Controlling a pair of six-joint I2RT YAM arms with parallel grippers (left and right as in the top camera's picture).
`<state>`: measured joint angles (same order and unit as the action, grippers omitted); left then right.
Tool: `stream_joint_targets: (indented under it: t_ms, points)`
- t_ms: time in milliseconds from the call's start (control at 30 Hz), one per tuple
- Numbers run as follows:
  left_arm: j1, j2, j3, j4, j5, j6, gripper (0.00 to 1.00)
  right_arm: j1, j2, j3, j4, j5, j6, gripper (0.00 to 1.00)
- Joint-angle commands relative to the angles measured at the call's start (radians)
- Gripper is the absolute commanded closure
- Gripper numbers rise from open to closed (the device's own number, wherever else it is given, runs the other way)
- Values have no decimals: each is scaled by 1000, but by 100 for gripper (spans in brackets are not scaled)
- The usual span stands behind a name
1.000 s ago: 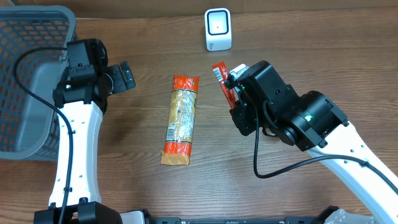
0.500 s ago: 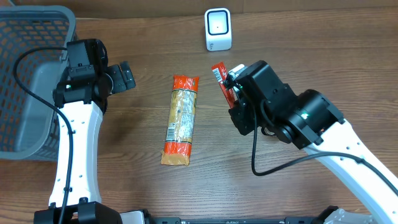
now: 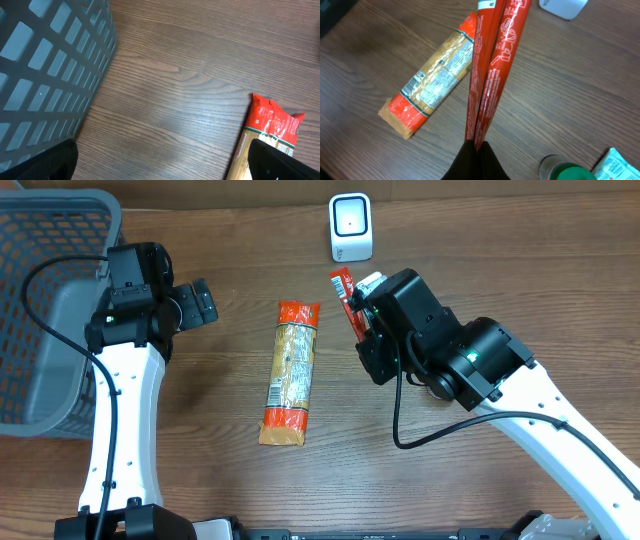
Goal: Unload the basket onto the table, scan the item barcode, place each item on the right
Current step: 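Carry the red packet up to the white scanner with the right gripper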
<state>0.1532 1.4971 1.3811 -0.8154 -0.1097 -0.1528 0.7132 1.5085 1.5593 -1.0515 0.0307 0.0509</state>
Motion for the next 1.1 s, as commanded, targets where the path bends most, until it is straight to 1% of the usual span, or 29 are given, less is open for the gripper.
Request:
stream_joint_targets:
  t_ms: [0,333,500,567,667,733,933,1000,1067]
  points:
    - [3,7,10,4,-5,19,0,-4,-7,0,10,21,-7,96]
    - [3,7,10,4,-5,19,0,-36,-7,0,11,21,-7,97]
    - [3,7,10,4,-5,19,0,-126,-6,6,42,-26,-7,97]
    - [3,7,10,4,-5,19,0,-183,8,42,34,-64,-8,97]
    - [3,7,10,4,-5,19,0,-267,72,175,-46,-124,-17,97]
    - [3,7,10,4,-5,19,0,-301,143,315,-115,-146,-30,97]
    - [3,7,10,4,-5,19,0,-304,426,792,-314,-114,-109,97]
    - [3,7,10,4,-5,19,0,-301,500,876,-322,-58,-146,97]
    - [3,7,10,4,-5,19,0,-301,551,886,-290,-6,-206,97]
